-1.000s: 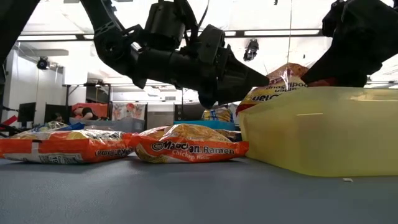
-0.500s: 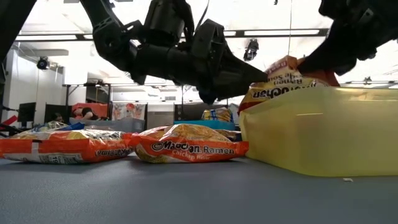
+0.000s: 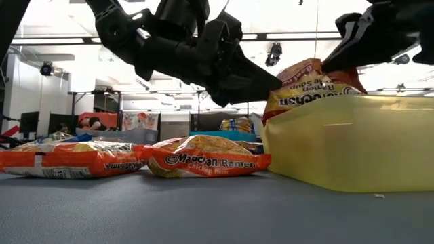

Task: Sort Maruchan noodles
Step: Put the red noodle pack into the yellow bin

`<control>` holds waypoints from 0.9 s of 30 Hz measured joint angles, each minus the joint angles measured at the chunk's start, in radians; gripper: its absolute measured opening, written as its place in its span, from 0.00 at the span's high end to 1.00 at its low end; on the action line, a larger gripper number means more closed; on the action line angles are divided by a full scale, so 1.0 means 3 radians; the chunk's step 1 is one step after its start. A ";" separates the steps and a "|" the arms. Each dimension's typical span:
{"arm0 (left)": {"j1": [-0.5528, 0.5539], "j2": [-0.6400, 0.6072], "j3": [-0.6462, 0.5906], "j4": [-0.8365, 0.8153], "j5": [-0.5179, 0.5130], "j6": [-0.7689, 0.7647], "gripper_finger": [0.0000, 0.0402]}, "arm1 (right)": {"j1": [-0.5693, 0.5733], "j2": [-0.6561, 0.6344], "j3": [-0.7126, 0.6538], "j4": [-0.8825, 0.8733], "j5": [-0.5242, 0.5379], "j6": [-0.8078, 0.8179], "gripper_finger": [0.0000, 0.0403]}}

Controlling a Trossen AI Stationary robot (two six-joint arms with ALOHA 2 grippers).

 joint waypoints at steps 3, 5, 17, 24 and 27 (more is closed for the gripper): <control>0.0001 -0.0019 0.0000 -0.0090 -0.0010 0.0000 0.47 | -0.0008 0.0055 0.0000 0.0003 0.0112 -0.0131 0.98; 0.0004 -0.0026 0.0000 -0.0176 -0.0015 -0.0003 0.47 | -0.0008 0.0105 0.0000 0.0000 0.0143 -0.0167 0.98; -0.0016 -0.0060 -0.0001 -0.0423 -0.0071 -0.0147 0.47 | -0.0007 0.0272 0.0017 -0.0001 0.0200 -0.0116 0.98; -0.0024 -0.0060 -0.0001 -0.0421 -0.0070 -0.0190 0.47 | -0.0008 0.0122 0.0018 0.0001 0.0317 -0.0084 0.98; -0.0027 -0.0060 -0.0001 -0.0410 -0.0069 -0.0200 0.47 | -0.0008 0.0090 0.0018 0.0001 0.0317 -0.0063 0.98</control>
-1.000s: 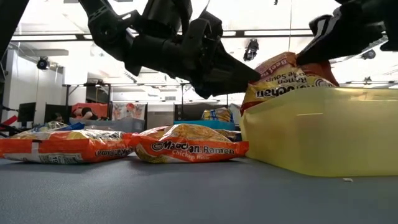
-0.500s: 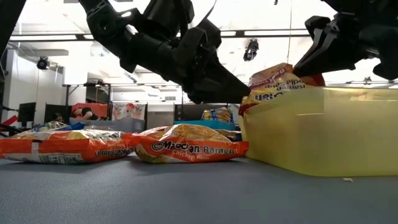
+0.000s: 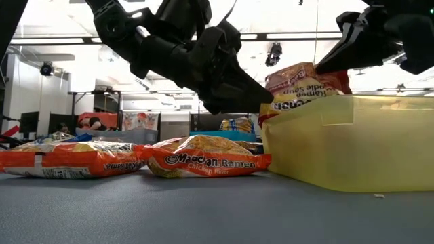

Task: Sort Maruchan noodles
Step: Put the red noodle pack into the yellow bin

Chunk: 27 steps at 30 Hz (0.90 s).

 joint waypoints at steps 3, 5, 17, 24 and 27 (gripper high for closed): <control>-0.0007 0.0000 0.0000 0.0004 0.0000 -0.0007 0.47 | 0.0000 -0.0010 0.0000 -0.0023 0.0000 0.0053 0.98; -0.0017 0.0000 0.0000 0.0004 0.0000 -0.0007 0.47 | 0.0000 -0.0010 0.0000 -0.0059 -0.0006 0.0083 0.98; -0.0031 0.0000 0.0000 0.0003 0.0003 -0.0030 0.47 | 0.0000 -0.0007 0.0000 -0.0142 -0.0177 0.0374 0.96; -0.0031 0.0000 0.0000 0.0001 0.0000 -0.0032 0.47 | 0.0000 -0.0007 0.0000 -0.0136 -0.0171 0.0732 0.82; -0.0031 0.0000 0.0000 -0.0001 -0.0001 -0.0032 0.48 | 0.0000 -0.0016 0.0000 -0.0135 -0.0171 0.0854 0.74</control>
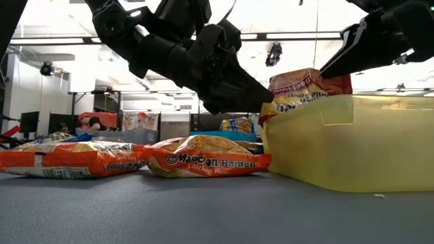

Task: Sort Maruchan noodles
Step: Put the red noodle pack into the yellow bin

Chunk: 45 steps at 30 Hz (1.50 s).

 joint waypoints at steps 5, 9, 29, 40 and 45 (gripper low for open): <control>0.0000 0.0000 0.0000 -0.0003 0.0000 -0.0001 0.50 | 0.0000 -0.0127 0.0003 0.0024 -0.0006 0.0045 0.65; 0.0000 0.0000 0.0000 -0.0003 -0.0001 0.0000 0.52 | -0.0007 -0.0225 0.0125 0.0033 0.0004 0.0083 0.62; -0.0067 0.0000 0.0000 0.0124 0.0004 -0.0037 0.54 | -0.0538 0.0728 0.0926 0.0009 -0.0650 0.0756 0.98; -0.0098 0.0000 0.0000 0.0145 0.0009 -0.0037 0.54 | -0.0539 0.1057 0.1099 -0.0535 -0.0810 0.1231 0.98; -0.0095 -0.0029 0.0003 0.0008 0.0025 -0.0036 0.54 | -0.0539 0.1152 0.1097 -0.0544 -0.0985 0.1239 0.98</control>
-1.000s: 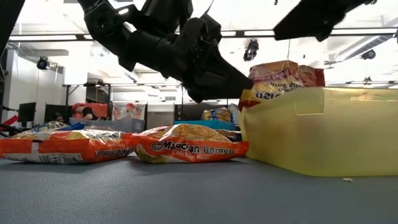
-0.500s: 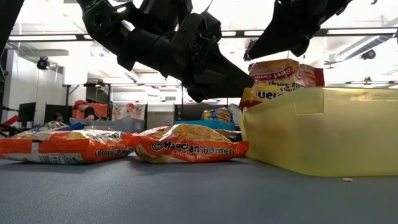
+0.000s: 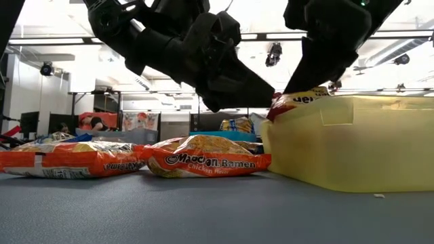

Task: Sort Maruchan noodles
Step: Put the red noodle pack into the yellow bin

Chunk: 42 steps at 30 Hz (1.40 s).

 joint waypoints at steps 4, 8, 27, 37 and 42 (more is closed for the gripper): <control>0.0000 -0.0126 0.0000 -0.0234 -0.0140 0.0115 0.54 | 0.0000 0.0042 0.0000 0.0005 -0.0006 -0.0013 0.98; 0.0000 -0.0320 0.0001 -0.0540 -0.0375 0.0256 0.54 | 0.0000 0.0093 0.0000 0.0014 -0.0004 -0.0067 0.98; 0.0000 -0.0815 -0.0004 -0.1068 -0.0526 0.0524 0.54 | -0.0022 0.0247 -0.0005 0.0158 -0.0272 -0.0131 0.98; -0.0001 -0.0815 -0.0004 -0.1067 -0.0524 0.0516 0.54 | -0.0098 0.0300 -0.0005 0.0181 -0.0566 -0.0153 0.98; -0.0001 -0.0815 -0.0004 -0.1066 -0.0523 0.0518 0.54 | -0.0122 0.0375 -0.0007 0.0253 -0.0778 -0.0206 0.98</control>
